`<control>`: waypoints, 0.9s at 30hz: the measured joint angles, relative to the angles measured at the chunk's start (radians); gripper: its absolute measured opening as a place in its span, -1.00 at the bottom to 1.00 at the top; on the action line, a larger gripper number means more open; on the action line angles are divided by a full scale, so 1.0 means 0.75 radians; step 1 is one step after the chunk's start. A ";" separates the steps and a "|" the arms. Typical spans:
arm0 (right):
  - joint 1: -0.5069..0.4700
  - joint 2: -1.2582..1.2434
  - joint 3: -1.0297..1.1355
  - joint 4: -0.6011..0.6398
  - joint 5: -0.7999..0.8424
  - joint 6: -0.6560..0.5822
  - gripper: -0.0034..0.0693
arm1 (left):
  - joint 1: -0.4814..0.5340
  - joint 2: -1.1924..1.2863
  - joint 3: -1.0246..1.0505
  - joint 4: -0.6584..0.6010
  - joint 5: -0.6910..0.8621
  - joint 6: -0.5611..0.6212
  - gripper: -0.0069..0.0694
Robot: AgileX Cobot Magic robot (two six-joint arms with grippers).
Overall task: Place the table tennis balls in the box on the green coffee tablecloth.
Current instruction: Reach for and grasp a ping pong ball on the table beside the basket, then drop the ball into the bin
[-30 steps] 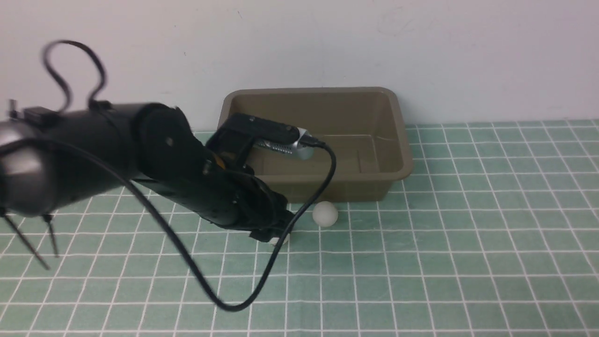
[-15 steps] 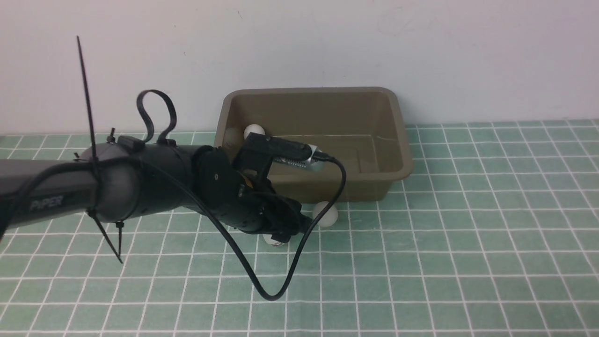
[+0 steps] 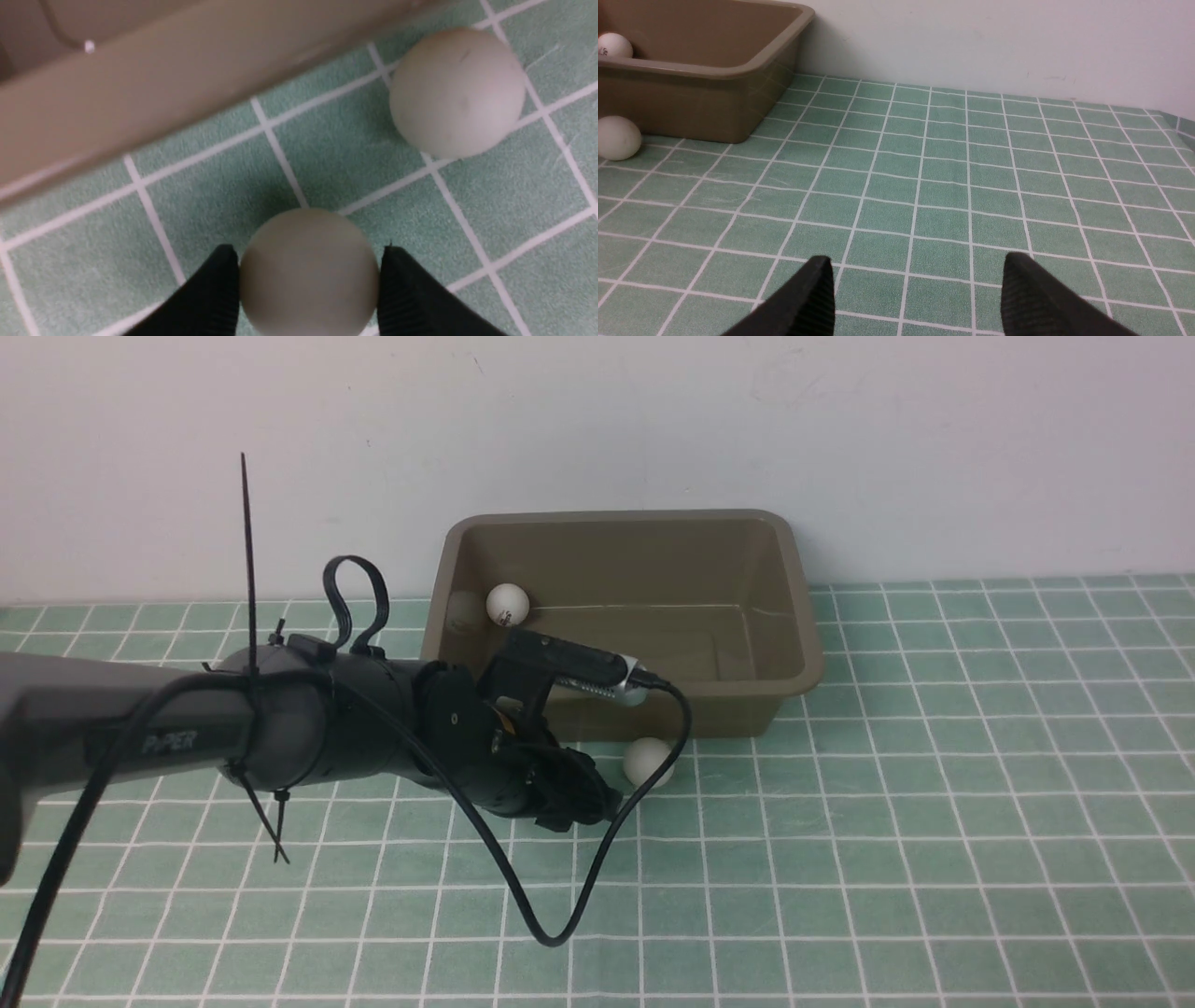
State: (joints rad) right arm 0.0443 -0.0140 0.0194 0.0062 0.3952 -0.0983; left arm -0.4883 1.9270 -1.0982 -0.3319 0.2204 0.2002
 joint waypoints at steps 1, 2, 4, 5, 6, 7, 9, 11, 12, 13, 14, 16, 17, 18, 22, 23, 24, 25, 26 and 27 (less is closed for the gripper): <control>0.000 0.000 0.000 0.000 0.000 0.000 0.31 | 0.000 -0.001 -0.001 0.000 -0.003 0.009 0.06; 0.000 0.000 0.000 0.000 0.000 0.000 0.31 | 0.000 -0.008 -0.001 0.000 0.002 0.014 0.06; 0.000 0.000 0.000 0.000 0.000 0.000 0.31 | 0.000 -0.027 -0.001 0.000 0.032 0.024 0.06; 0.000 0.000 0.000 0.000 0.000 0.000 0.31 | 0.000 -0.045 -0.001 0.000 0.063 0.034 0.06; 0.000 0.000 0.000 0.000 0.000 0.000 0.31 | 0.000 -0.076 -0.001 0.000 0.092 0.047 0.06; 0.000 0.000 0.000 0.000 0.000 0.000 0.31 | 0.000 -0.116 -0.001 -0.001 0.125 0.067 0.06; 0.000 0.000 0.000 0.000 0.000 0.000 0.31 | 0.000 -0.182 -0.001 -0.012 0.158 0.105 0.06; 0.000 0.000 0.000 0.000 0.000 0.000 0.31 | 0.000 -0.240 -0.001 -0.036 0.164 0.130 0.07; 0.000 0.000 0.000 0.000 0.000 0.000 0.31 | 0.000 -0.297 -0.001 -0.064 0.150 0.162 0.07; 0.000 0.000 0.000 0.000 0.000 0.000 0.31 | 0.000 -0.324 -0.001 -0.075 0.141 0.184 0.07; 0.000 0.000 0.000 0.000 0.000 0.000 0.31 | 0.000 -0.355 -0.001 -0.085 0.121 0.217 0.07; 0.000 0.000 0.000 0.000 0.000 0.000 0.31 | 0.000 -0.376 -0.001 -0.095 0.069 0.268 0.07; 0.000 0.000 0.000 0.000 0.000 0.000 0.31 | 0.000 -0.382 -0.001 -0.098 0.029 0.295 0.07; 0.000 0.000 0.000 0.000 0.000 0.000 0.31 | 0.000 -0.382 -0.001 -0.101 -0.034 0.326 0.07; 0.000 0.000 0.000 0.000 0.000 0.000 0.31 | 0.007 -0.331 -0.001 -0.106 -0.279 0.369 0.07; 0.000 0.000 0.000 0.000 0.000 0.000 0.31 | 0.009 -0.310 -0.001 -0.107 -0.350 0.370 0.07; 0.000 0.000 0.000 0.000 0.000 0.000 0.31 | 0.010 -0.283 -0.004 -0.110 -0.411 0.370 0.07; 0.000 0.000 0.000 0.000 0.000 0.000 0.31 | 0.011 -0.255 -0.014 -0.116 -0.430 0.370 0.07; 0.000 0.000 0.000 0.000 0.000 0.000 0.31 | 0.011 -0.236 -0.026 -0.122 -0.434 0.369 0.07; 0.000 0.000 0.000 0.000 0.000 0.000 0.31 | 0.011 -0.211 -0.045 -0.133 -0.430 0.369 0.07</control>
State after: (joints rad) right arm 0.0443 -0.0140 0.0194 0.0062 0.3952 -0.0983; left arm -0.4798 1.7685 -1.1321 -0.4316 -0.1020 0.4768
